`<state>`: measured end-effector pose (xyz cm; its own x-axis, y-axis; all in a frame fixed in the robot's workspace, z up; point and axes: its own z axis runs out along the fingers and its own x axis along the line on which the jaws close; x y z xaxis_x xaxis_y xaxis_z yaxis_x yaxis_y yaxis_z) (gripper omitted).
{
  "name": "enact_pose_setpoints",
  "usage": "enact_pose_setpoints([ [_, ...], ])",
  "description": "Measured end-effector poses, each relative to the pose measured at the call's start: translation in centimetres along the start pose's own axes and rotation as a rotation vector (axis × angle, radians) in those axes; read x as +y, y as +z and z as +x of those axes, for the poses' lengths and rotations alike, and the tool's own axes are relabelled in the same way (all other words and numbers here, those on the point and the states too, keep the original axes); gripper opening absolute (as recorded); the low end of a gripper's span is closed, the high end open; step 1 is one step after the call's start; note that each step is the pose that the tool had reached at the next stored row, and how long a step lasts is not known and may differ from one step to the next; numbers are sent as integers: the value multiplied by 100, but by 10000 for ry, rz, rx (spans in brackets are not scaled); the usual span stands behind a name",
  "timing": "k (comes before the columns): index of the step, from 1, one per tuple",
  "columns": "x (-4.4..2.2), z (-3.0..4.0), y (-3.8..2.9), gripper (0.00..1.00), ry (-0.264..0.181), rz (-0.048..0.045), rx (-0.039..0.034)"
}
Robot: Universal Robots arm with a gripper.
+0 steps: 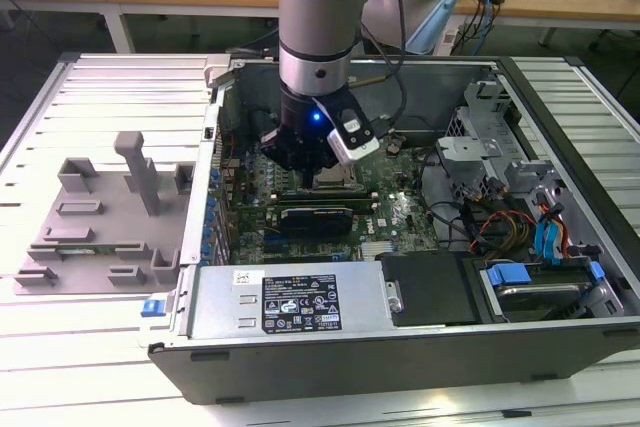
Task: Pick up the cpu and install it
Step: 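Install the second cpu locking lever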
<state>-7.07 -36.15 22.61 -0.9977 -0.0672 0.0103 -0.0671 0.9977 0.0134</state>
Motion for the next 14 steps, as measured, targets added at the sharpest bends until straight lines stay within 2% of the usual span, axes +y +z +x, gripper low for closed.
enact_pose_setpoints([
  [2, -8, 0, 1, 11, 0, -2, -1],
  [6, -42, -41, 1, 11, 1, -2, 6],
  [11, -90, -39, 0, 11, 1, -10, 7],
  [12, -92, -39, 0, 11, -2, -31, 5],
  [14, -99, -39, 7, 11, -13, -223, -8],
])
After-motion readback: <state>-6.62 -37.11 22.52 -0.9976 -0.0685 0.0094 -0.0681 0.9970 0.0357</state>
